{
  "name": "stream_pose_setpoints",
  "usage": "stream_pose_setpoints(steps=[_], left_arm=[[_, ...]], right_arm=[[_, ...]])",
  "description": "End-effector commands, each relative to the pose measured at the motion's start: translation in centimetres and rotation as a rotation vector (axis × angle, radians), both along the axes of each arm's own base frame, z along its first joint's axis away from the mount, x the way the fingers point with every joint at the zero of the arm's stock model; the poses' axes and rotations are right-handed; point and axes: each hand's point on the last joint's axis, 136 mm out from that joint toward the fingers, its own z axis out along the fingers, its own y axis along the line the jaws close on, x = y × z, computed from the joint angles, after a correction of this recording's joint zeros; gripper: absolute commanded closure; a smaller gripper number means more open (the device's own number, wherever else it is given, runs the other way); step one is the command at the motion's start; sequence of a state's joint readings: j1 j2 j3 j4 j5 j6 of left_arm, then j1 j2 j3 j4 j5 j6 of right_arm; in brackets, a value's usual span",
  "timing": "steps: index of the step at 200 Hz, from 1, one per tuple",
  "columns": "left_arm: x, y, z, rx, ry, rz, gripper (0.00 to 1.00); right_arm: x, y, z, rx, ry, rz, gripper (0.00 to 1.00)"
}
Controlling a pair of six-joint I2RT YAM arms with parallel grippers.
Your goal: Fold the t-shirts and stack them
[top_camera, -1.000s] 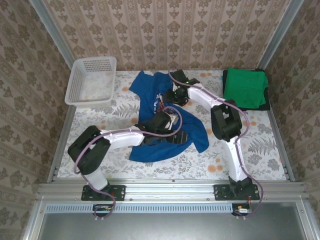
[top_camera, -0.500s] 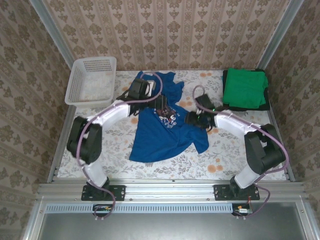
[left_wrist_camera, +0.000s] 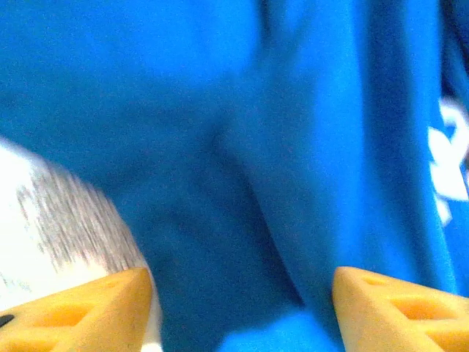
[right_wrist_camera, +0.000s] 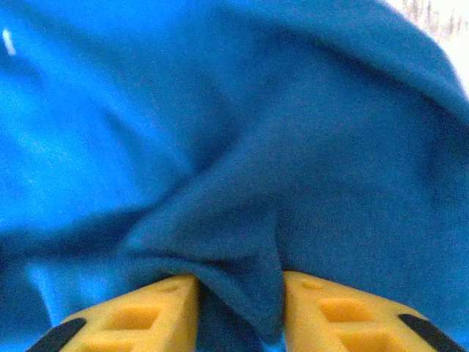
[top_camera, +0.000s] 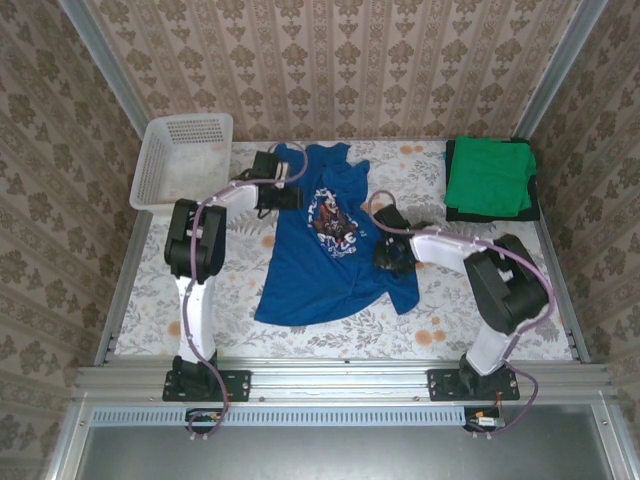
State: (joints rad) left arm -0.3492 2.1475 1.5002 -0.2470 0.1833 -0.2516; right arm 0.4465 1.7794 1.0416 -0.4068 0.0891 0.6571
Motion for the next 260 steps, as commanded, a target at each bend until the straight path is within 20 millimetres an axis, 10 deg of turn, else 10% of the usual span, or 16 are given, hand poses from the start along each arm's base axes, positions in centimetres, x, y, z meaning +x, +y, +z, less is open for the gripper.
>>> stream_pose_setpoints(steps=[1, 63, 93, 119, 175, 212, 260], left_arm=[[-7.0, -2.3, -1.1, -0.090, 0.130, -0.052, 0.37], [-21.4, -11.1, -1.3, -0.237, 0.185, -0.193, 0.40], [-23.5, -18.4, 3.0, -0.369, 0.137, -0.338, 0.40], [-23.0, -19.9, 7.4, -0.408, 0.072, -0.410, 0.38], [-15.4, -6.9, 11.4, -0.216, -0.087, -0.182, 0.19], [-6.9, 1.9, 8.5, -0.038, -0.054, 0.027, 0.20], [4.6, 4.4, 5.6, 0.007, -0.076, 0.123, 0.34]], right_arm=[[4.1, -1.2, -0.6, -0.068, 0.012, 0.015, 0.68], [17.1, 6.8, 2.6, 0.142, -0.070, 0.135, 0.74], [19.2, 10.5, 7.5, 0.203, -0.148, 0.227, 0.69], [18.4, 6.6, 11.5, 0.105, -0.179, 0.163, 0.55], [9.3, -2.1, 12.3, 0.148, -0.215, -0.015, 0.42], [0.2, 2.1, 8.4, 0.187, -0.205, 0.054, 0.39], [-6.5, 8.8, 2.3, 0.168, -0.114, 0.167, 0.44]])
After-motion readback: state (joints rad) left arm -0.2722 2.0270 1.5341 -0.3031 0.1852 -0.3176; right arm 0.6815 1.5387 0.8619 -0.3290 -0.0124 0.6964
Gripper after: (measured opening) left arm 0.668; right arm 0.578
